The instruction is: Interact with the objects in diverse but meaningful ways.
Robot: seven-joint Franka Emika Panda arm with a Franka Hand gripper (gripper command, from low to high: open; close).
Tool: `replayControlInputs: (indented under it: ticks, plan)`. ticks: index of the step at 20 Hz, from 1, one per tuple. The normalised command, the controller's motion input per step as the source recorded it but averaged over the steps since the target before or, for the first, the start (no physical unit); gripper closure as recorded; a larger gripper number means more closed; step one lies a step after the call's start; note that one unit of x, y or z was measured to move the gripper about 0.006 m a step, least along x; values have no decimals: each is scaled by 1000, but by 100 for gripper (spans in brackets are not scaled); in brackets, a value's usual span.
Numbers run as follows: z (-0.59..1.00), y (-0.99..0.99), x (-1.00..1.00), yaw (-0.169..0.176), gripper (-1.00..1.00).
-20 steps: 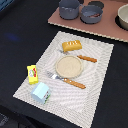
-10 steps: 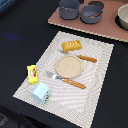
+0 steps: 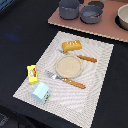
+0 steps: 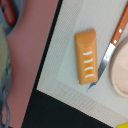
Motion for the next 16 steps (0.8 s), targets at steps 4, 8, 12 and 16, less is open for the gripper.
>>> replayControlInputs:
  ticks: [4,8,12,16]
  plan:
    - [23,-86,-35,-8,-100]
    - [-29,0,28,0,-100]
    - [0,0,0,0,-100]
    - [0,0,0,0,-100]
